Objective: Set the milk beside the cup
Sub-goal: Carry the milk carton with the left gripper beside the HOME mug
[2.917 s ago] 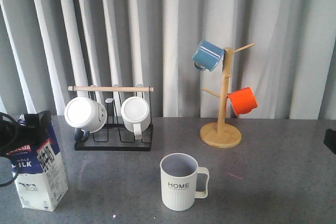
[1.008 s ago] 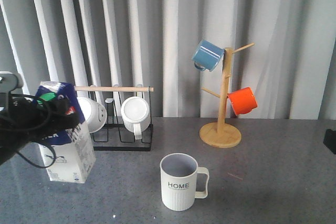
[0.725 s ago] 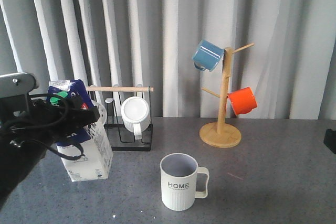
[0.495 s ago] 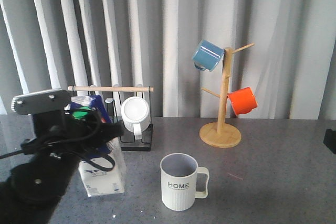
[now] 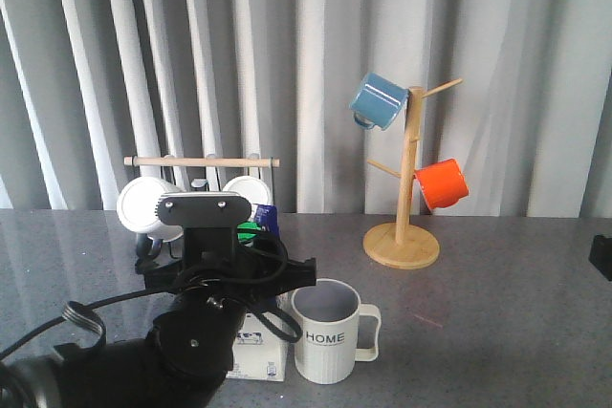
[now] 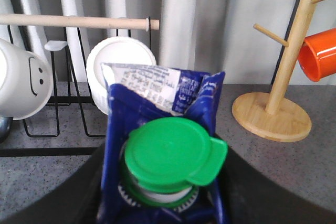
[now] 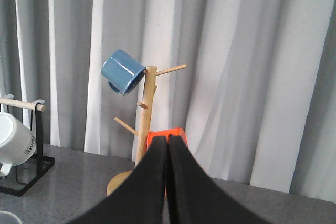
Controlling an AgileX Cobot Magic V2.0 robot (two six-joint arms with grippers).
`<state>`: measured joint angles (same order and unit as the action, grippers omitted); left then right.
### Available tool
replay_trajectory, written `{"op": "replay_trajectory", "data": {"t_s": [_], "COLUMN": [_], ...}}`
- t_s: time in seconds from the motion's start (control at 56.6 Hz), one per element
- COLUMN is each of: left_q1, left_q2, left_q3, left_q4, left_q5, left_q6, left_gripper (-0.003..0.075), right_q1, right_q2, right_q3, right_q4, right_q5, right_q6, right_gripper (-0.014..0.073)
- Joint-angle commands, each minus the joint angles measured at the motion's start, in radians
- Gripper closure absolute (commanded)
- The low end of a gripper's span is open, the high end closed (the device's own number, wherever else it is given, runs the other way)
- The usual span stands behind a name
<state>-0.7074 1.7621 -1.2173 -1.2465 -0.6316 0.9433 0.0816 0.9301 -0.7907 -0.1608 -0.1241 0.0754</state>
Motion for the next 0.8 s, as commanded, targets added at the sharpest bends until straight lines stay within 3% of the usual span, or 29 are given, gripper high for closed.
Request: {"op": "replay_trajectory", "data": {"t_s": [0.0,0.778], "left_q1": [-0.004,-0.004], "left_q2": [-0.032,0.015], "left_q3": [-0.035,-0.035], "left_q4": [0.026,0.028], "left_q5": [-0.043,-0.062], "left_q6": [0.003,0.003], "left_gripper": [0.0726,0.0726], "right_q1": [-0.005,-0.005], "right_q2": [-0.01,-0.01], "right_q3": [-0.032,-0.032], "right_q4": [-0.008,-0.008], "right_q5": [-0.069,-0.068], "right_q6": [-0.007,-0.007], "right_gripper": [0.0602,0.0602]}}
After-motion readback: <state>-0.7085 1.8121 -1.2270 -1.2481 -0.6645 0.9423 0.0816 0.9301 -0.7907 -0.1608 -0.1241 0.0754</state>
